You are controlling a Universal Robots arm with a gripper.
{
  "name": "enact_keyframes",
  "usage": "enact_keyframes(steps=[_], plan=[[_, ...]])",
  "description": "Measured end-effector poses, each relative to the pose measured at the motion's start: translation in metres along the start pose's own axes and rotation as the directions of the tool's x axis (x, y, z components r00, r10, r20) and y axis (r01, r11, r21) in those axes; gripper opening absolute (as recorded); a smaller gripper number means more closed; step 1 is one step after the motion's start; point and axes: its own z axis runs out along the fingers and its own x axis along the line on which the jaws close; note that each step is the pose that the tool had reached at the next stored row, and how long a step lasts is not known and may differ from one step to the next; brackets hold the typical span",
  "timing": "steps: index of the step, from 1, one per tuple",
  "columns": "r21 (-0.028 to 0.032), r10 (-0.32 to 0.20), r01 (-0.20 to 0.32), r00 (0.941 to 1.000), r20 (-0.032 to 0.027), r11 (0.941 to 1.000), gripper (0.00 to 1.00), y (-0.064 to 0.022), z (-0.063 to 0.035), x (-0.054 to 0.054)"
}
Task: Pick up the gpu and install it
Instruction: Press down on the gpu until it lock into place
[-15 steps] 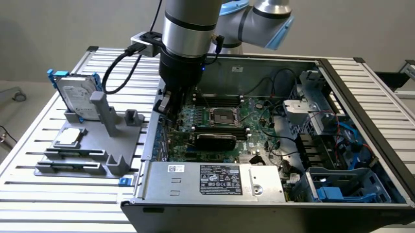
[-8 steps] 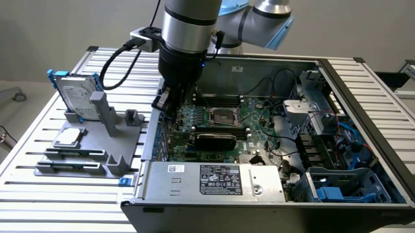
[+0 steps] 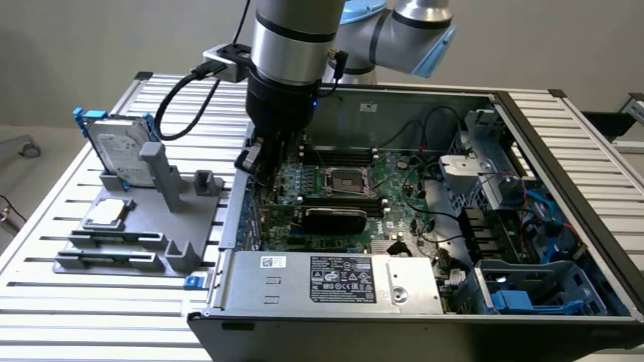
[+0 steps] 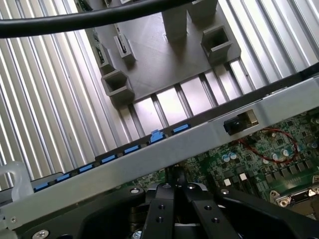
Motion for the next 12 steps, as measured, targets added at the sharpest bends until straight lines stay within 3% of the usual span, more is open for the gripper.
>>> enact_keyframes(steps=[12], plan=[[-0.0012,0.044,-0.044,0.9990,-0.0036,0.9990,0.11,-0.0007,0.0042,-0.0006]])
